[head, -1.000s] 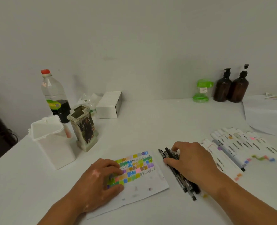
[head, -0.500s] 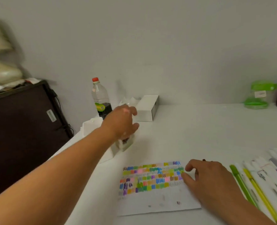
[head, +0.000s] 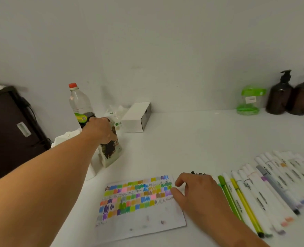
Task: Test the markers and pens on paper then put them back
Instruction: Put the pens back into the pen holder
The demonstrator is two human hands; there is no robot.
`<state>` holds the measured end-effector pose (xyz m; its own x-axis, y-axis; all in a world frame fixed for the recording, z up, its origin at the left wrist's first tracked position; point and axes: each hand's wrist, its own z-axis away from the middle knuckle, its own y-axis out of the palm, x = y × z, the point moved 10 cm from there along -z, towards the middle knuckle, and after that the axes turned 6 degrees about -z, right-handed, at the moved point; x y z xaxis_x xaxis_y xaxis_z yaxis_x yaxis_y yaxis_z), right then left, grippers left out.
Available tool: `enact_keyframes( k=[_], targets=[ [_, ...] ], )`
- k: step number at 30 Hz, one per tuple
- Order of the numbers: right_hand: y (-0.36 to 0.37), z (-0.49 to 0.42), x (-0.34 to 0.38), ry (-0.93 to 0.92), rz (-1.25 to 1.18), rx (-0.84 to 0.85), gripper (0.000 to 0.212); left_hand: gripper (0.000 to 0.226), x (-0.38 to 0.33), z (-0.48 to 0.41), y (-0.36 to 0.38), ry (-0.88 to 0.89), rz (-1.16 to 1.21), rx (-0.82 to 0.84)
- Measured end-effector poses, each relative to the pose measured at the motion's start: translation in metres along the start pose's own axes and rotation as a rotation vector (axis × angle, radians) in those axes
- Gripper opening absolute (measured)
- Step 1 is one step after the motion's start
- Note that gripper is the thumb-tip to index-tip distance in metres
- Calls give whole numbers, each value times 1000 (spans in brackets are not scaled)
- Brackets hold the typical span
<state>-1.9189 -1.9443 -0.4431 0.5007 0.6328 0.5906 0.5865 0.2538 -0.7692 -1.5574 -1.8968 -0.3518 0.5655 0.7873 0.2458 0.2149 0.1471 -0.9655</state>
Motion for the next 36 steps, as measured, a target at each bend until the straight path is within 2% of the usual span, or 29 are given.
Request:
enact_keyframes(
  k=[3, 8, 13, 16, 19, 23, 26, 28, 32, 34, 36],
  targets=[
    [-8, 0, -6, 12, -20, -14, 26, 61, -5, 14, -23, 59, 64, -76],
    [-27, 4, -12, 42, -39, -55, 16, 42, -20, 77, -75, 229, 260, -245],
    [-37, 7, -9, 58, -20, -72, 11, 41, -44, 161, -72, 380, 542, -137],
    [-39, 10, -4, 57, -1, -74, 10, 52, -58, 198, -66, 412, 480, -190],
    [-40, 15, 0, 55, 30, -71, 12, 50, -68, 217, -58, 423, 413, -231],
    [-45, 23, 3, 46, 47, -68, 13, 49, -72, 227, -47, 383, 381, -271],
    [-51, 31, 1, 44, 56, -73, 13, 57, -69, 233, -41, 335, 420, -327],
    [-58, 36, -6, 64, 51, -72, 13, 70, -63, 237, -36, 325, 550, -348],
    [-79, 40, -24, 125, 27, -74, 12, 102, -38, 241, -4, 269, 1068, -235],
    [-82, 39, -28, 146, 42, -41, 1, 93, -39, 246, 14, 268, 1180, -190],
    [-79, 37, -28, 153, 58, 9, 17, 76, -44, 248, 24, 279, 1208, -217]
  ],
)
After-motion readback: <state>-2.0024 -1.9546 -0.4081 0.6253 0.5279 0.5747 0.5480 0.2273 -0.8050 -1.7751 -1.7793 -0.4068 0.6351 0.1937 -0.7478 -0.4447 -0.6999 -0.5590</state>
